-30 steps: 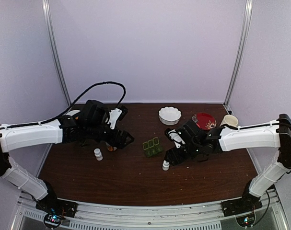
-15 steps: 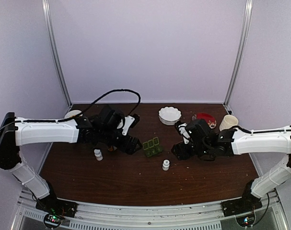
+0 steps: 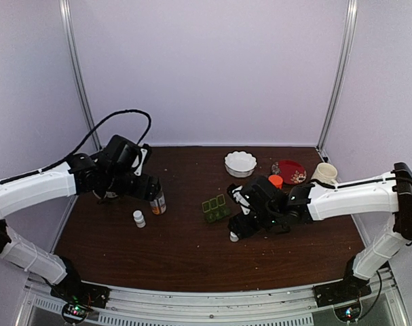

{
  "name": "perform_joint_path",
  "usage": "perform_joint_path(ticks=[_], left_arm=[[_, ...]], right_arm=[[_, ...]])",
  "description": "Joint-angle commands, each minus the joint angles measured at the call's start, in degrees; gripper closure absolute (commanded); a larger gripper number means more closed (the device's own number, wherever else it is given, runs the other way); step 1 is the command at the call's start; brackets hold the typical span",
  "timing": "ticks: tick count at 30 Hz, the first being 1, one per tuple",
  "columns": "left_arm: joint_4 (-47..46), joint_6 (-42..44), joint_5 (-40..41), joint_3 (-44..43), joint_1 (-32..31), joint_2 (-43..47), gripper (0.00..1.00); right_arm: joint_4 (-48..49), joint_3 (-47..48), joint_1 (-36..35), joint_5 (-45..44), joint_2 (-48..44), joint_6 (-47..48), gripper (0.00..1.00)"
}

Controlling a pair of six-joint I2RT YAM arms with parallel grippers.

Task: Sort the pills into containers
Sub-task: Place the pill bottle at the center of the board.

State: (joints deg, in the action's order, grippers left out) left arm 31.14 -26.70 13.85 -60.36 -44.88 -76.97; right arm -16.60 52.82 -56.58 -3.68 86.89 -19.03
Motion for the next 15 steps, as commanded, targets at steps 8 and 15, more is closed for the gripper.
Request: perform_joint_path(ticks=[8,15], left_arm=[[3.48,-0.05,1.75,1.76,4.98,3.38,0.17],[3.76,0.04,1.51,1.51,4.98,4.02,0.18]], right_arm=[[-6.81,5.71,-0.46,0.60,8.47,0.28,0.44],[-7.08,5.68,-0.46,1.39,8.38,0.63,0.69]])
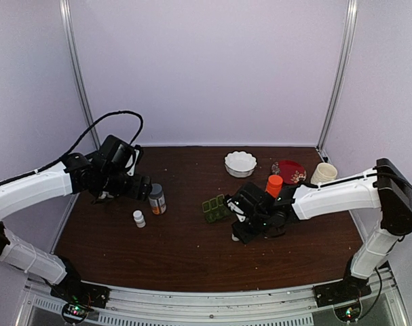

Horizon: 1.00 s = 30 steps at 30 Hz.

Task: Sort the pills into containers
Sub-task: Place the pill bottle at the center of the board.

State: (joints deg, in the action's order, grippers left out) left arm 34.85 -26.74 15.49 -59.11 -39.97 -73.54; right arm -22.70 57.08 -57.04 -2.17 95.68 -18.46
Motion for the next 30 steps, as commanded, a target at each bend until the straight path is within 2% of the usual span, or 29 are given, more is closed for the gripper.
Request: perform_joint_path(ticks=[1,3,9,12,16,20,24,25,26,27,28,30], left_arm=[[0.04,0.18,0.01,0.31,0.06,0.59,0.18],[-0.04,0.21,0.19,0.40,0.06,0.50,0.18],[-0.05,0.28,-0.38,-0.34,0.06,-0.08,0.18],[-0.22,0.46,-0.52,-0.31,0.06,-0.33,0.18],[-0.40,0.46,-1.32,-0.54,0.06,-0.56,0.18],[-0.81,0.59,-1.86,-0.65,0.06,-0.56,0.18],[-0.89,0.64,-2.23,-0.74,0.06,-0.97,0.18],[-0.89,0.64,-2.28,-0.74,0.06,-1.03,0.18],[-0.92,0.65,-2.38,-0.74,0.06,-1.10,0.18],[-0.92,0.71,-2.60,-0.74,0.06,-1.11,0.18],[-0.90,0.72,-2.91,-0.74,0.06,-1.05,0.18],[-0.97,0.94,-3.41,-0.74,0.06,-0.79,0.18]], right_arm=[[-1.03,1.40,-0.01,-0.48,-0.87,0.09,0.73],[-0.79,0.96,-0.03,-1.41,-1.82,0.17,0.80],[-1.41,-2.43,2.79,-7.84,-5.80,-1.77,0.86],[0.39,-7.02,8.23,-8.42,-9.25,-2.90,0.86],[3.25,-12.03,17.03,-3.89,-11.51,-3.42,0.85],[3.68,-12.97,20.67,-2.61,-9.88,-3.30,0.80],[3.19,-11.70,21.96,-1.87,-7.66,-3.29,0.71],[2.69,-11.13,22.25,-1.91,-7.21,-3.26,0.63],[2.29,-10.65,22.50,-2.18,-7.12,-3.25,0.45],[2.44,-10.45,22.57,-2.61,-7.64,-3.31,0.32],[2.79,-10.41,22.66,-3.24,-8.59,-3.40,0.24],[2.93,-9.66,22.96,-4.62,-10.80,-3.29,0.17]])
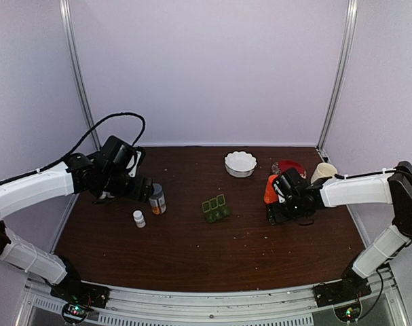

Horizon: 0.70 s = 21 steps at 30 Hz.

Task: Sort the pills into containers
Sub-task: Place the pill bottle at the center of the board.

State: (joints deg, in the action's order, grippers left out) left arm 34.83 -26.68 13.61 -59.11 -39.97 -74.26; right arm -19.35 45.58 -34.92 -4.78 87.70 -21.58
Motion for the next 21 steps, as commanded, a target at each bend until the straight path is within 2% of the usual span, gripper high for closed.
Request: perform_joint_path(ticks=[1,7,14,18,21], left_arm=[[-1.12,0.96,-1.70,-0.74,0.06,0.29,0.18],[-1.59,2.42,-2.15,-1.58,0.06,1.73,0.18],[-2.76,3.15,-2.98,-2.15,0.06,1.73,0.18],[-2.85,3.02,-3.87,-2.61,0.06,1.38,0.18],[-3.93,2.22,-4.40,-1.91,0.06,2.03,0.18]], right_arm=[[-1.01,2.91,1.16,-2.49,-3.60,0.16,0.17],[-3.55,10.64,2.62,-4.34,-4.80,3.55,0.13],[-6.35,22.60,6.85,-4.61,3.98,2.12,0.11],[-6.04,25.66,7.82,-2.25,7.28,1.54,0.11],[-7.05,26.73,7.85,-3.47,8.66,1.40,0.17]])
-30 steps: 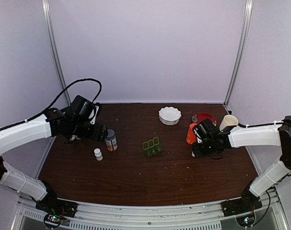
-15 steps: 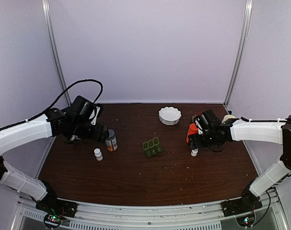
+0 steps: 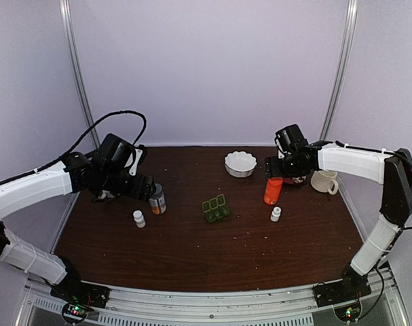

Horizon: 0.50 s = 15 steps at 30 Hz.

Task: Sort the pills into containers
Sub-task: Place the pill bottle at the center of the board.

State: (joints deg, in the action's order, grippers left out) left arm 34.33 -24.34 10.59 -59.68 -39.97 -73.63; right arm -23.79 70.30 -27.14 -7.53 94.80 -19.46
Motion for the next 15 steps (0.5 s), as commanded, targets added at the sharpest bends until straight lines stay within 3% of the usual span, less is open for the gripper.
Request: perform_joint_path(ticks=[1,9,15], left_arm=[[-3.91,-0.24,-1.81,-1.06,0.06,1.47,0.18],[-4.80,-0.60,-3.29,-0.78,0.06,1.18,0.18],[-4.18,-0.26,-3.11,-1.22,0.06,0.93,0.18]], right_arm=[[-3.06,2.10,0.11,-1.29,1.87,-0.96,0.18],[-1.82,-0.05,0.12,1.74,2.95,-1.24,0.23],[-3.11,1.94,0.10,2.34,4.78,-0.42,0.38]])
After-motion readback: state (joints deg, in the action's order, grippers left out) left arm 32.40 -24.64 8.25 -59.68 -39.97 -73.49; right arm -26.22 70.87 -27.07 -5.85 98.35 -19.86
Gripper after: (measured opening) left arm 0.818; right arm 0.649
